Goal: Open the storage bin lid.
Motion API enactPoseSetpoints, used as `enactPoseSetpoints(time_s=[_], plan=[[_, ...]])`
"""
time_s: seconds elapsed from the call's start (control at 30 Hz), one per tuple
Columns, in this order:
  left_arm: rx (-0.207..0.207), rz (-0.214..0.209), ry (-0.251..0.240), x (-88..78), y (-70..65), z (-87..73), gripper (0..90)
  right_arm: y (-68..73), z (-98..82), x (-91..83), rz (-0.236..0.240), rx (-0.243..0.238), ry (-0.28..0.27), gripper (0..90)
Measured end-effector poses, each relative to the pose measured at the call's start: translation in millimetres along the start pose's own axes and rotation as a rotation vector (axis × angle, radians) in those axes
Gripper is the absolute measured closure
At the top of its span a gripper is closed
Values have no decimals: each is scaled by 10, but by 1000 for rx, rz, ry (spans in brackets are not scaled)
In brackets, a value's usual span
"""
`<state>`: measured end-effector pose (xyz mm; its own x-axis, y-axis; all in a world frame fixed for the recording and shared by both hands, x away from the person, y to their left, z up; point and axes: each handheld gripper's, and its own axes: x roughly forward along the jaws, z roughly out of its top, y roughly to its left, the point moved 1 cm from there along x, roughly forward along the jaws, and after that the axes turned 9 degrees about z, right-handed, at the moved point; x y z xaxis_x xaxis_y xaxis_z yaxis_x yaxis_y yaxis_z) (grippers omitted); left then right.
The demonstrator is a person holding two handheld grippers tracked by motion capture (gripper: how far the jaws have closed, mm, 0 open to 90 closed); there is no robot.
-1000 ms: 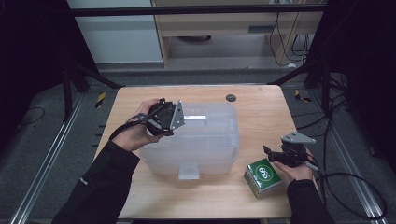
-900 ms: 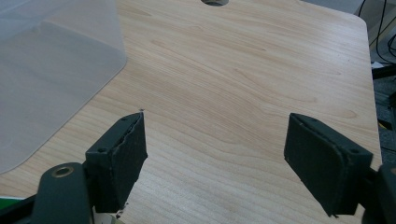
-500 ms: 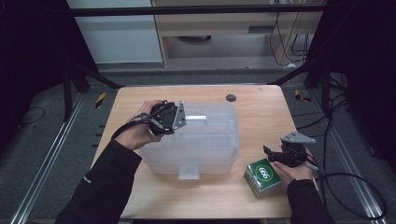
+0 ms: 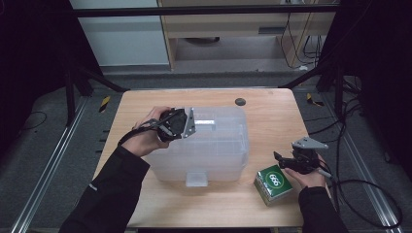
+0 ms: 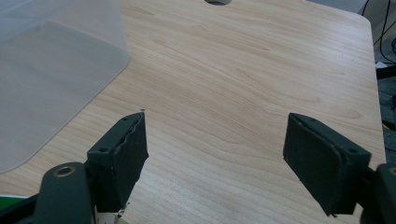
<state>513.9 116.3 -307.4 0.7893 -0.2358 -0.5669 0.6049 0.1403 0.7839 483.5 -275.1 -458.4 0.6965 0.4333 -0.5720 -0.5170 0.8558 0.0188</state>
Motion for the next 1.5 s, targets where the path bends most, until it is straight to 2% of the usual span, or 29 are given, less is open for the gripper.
enactPoseSetpoints(time_s=[0.4,0.63,0.9,1.03,1.27,1.33,1.5], plan=[[44,2,37,15,-30,54,719,10,26,-23,10,0,-11,253],[55,10,50,12,-41,71,729,31,96,-94,18,-2,-34,292],[67,26,52,-1,-59,73,735,152,255,-194,71,-5,-63,343],[65,15,46,3,-41,70,735,240,329,-220,107,-16,-67,380],[61,6,31,7,-20,52,737,389,419,-224,179,-27,-50,453],[60,6,31,11,-13,55,736,431,443,-230,183,-47,-48,470],[63,14,38,12,19,68,735,501,469,-230,209,-53,-47,521]])
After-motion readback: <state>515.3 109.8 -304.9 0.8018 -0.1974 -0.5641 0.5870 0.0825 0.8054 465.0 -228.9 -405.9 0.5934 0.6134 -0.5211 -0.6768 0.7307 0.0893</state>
